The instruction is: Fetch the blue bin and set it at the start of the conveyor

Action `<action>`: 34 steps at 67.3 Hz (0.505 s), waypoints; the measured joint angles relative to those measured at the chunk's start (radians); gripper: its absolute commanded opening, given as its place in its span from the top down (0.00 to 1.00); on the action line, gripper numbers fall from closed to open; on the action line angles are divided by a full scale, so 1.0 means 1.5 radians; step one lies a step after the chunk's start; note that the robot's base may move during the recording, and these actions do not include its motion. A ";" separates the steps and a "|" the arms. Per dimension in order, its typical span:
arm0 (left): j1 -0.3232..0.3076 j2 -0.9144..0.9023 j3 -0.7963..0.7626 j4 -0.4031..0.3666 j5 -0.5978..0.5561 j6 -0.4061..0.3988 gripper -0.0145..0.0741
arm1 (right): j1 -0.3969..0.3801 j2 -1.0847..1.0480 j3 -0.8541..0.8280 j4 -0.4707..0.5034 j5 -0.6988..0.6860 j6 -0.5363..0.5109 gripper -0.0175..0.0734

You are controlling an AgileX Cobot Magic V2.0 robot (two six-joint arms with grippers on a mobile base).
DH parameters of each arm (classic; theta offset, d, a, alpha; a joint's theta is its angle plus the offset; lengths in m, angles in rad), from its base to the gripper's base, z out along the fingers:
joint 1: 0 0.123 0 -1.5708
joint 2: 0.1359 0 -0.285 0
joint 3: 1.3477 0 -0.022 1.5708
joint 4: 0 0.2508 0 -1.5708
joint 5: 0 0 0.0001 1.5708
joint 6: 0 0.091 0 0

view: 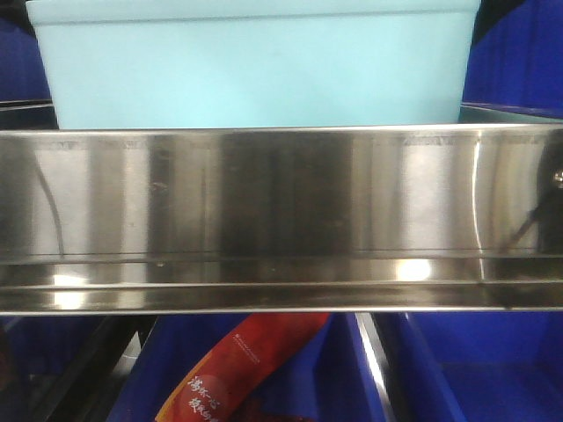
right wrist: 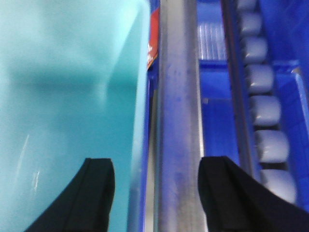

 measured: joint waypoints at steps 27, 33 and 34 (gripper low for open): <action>0.000 0.015 -0.001 -0.008 0.021 0.000 0.44 | 0.000 0.013 -0.003 0.006 0.010 0.000 0.49; 0.000 0.015 -0.001 -0.009 0.023 0.000 0.44 | 0.000 0.013 -0.007 0.006 0.013 0.000 0.49; 0.000 0.015 -0.001 -0.011 0.023 0.000 0.44 | 0.000 0.013 -0.007 0.006 0.014 0.000 0.49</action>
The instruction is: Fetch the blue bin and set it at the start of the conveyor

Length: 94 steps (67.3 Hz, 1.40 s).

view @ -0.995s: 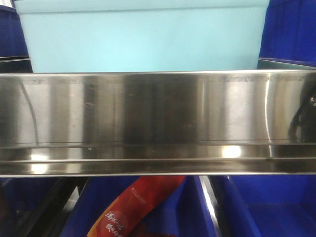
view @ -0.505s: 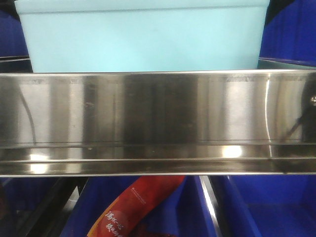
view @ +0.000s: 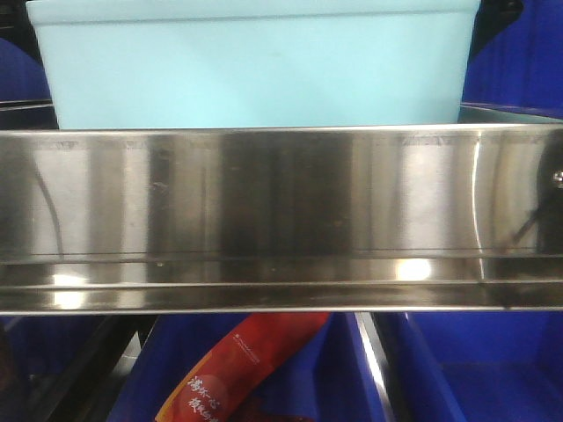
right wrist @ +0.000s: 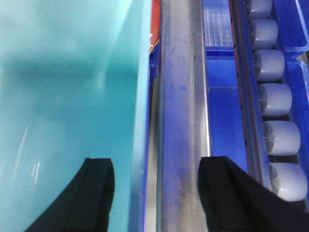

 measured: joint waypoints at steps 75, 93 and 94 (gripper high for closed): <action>0.000 0.000 -0.003 -0.008 0.016 0.000 0.44 | 0.000 0.003 -0.011 0.001 0.032 0.000 0.49; 0.000 0.000 -0.036 -0.006 0.017 0.000 0.44 | 0.000 -0.003 -0.011 0.001 0.032 0.000 0.49; 0.000 0.000 -0.036 -0.005 0.017 0.000 0.44 | 0.000 -0.003 -0.011 0.001 0.032 0.000 0.49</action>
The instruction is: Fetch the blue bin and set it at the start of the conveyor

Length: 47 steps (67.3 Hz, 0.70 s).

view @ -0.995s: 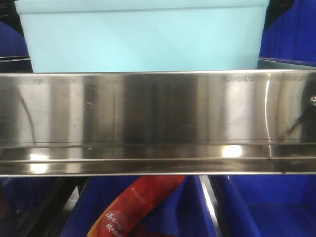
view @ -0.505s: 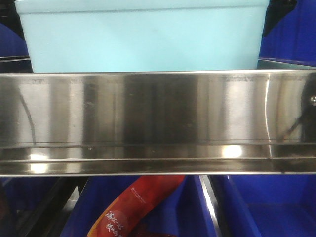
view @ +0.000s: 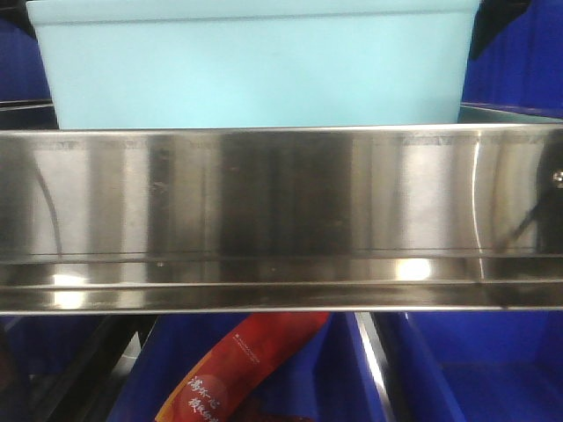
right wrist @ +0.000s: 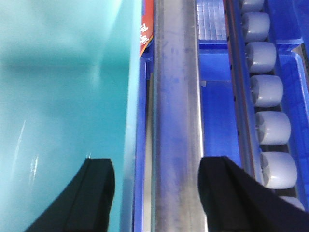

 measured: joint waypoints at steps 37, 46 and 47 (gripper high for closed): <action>0.000 0.000 -0.001 0.003 0.017 0.000 0.44 | 0.000 0.000 -0.021 0.000 0.003 0.000 0.49; 0.000 0.000 -0.001 0.003 0.017 0.000 0.44 | 0.000 0.000 -0.021 0.002 0.003 0.000 0.49; 0.000 0.000 -0.001 0.003 0.017 0.000 0.44 | 0.000 0.000 -0.021 0.002 0.004 0.000 0.49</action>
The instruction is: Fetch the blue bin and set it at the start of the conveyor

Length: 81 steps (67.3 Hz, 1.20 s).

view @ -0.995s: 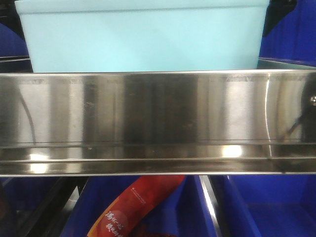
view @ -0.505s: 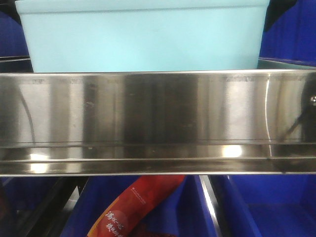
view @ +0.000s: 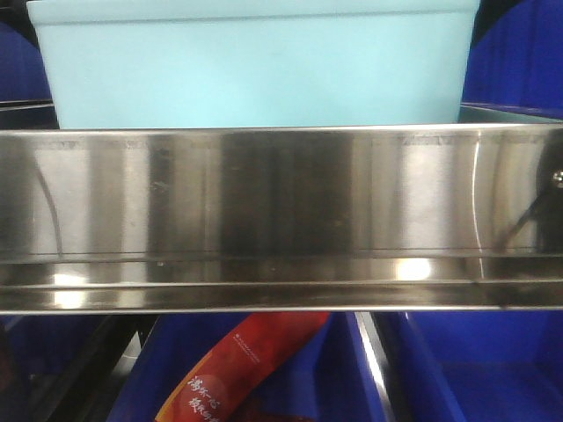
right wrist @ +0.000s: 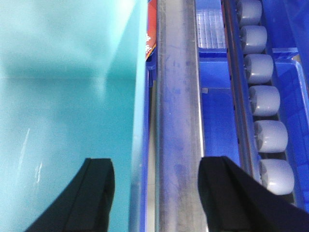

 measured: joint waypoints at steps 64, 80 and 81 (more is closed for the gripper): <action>0.000 0.000 0.000 0.000 0.000 0.000 0.44 | 0.000 0.005 0.000 0.011 0.032 0.000 0.49; 0.000 0.000 0.000 -0.007 -0.002 0.000 0.97 | 0.002 0.005 -0.001 0.022 0.030 0.000 0.98; 0.000 0.000 0.000 -0.012 -0.003 0.000 0.96 | 0.004 0.005 -0.001 0.024 0.030 0.000 0.99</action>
